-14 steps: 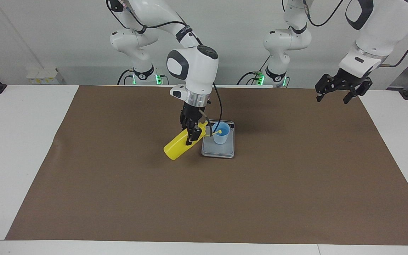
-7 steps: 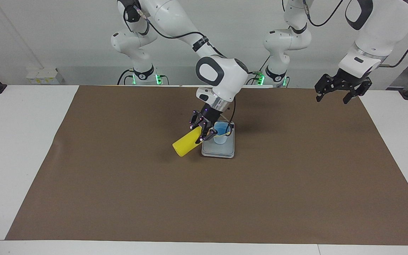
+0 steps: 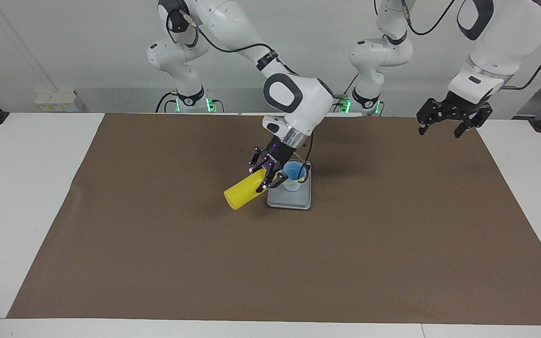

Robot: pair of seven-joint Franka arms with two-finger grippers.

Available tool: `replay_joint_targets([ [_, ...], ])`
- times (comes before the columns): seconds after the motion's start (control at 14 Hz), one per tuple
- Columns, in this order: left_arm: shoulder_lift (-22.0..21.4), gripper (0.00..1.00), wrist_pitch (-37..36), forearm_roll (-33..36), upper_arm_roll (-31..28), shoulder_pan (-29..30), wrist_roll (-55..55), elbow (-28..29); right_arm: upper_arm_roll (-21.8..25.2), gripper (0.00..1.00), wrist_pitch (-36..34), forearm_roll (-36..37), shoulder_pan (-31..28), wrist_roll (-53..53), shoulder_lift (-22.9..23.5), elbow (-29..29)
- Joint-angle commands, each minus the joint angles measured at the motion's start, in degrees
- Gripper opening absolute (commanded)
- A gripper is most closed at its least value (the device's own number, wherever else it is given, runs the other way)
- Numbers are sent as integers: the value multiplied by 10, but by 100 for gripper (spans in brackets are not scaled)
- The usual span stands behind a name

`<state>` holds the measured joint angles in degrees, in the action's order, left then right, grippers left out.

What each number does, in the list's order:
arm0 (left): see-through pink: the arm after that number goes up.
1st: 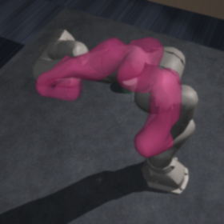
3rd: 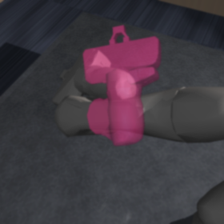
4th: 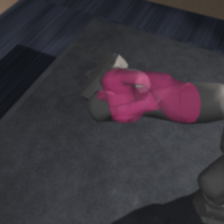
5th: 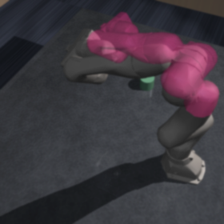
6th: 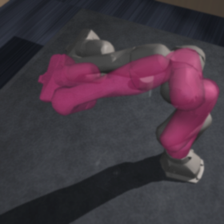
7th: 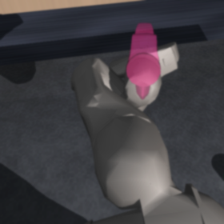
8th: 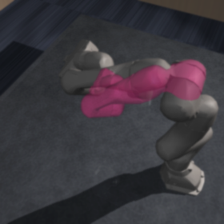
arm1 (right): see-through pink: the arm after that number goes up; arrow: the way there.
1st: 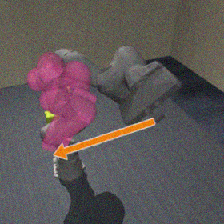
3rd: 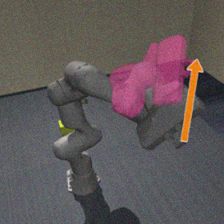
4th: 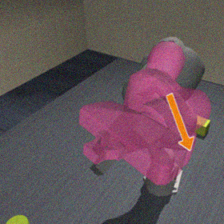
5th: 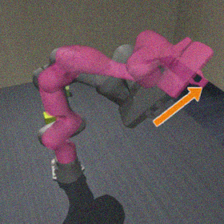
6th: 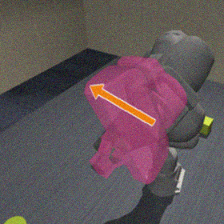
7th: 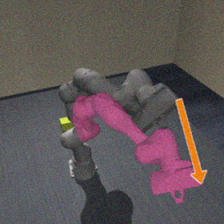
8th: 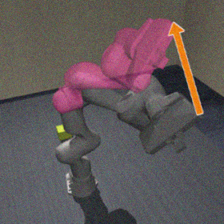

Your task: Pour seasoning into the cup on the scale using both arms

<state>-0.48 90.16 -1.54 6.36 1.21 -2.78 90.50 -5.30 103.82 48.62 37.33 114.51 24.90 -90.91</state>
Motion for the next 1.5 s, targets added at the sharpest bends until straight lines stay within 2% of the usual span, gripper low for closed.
replay_joint_targets([
  [0.0, -12, 100, 4, -4, 2, 4, -9, 17, -4, 0, -13, 31, 7, -6, 1, 13],
  [0.14, -12, 100, 4, -4, 2, 4, -9, 17, -4, 0, -13, 92, 12, -7, 8, 13],
  [0.93, -13, 100, 5, -4, 2, 3, -9, 19, -4, 0, -44, 135, 22, -8, 21, 17],
  [1.14, -13, 100, 5, -4, 2, 4, -9, 20, -4, 0, -48, 135, 22, -9, 31, 46],
  [1.43, -13, 100, 5, -4, 2, 4, -9, 20, -4, 0, -47, 127, 21, -11, 38, 55],
])
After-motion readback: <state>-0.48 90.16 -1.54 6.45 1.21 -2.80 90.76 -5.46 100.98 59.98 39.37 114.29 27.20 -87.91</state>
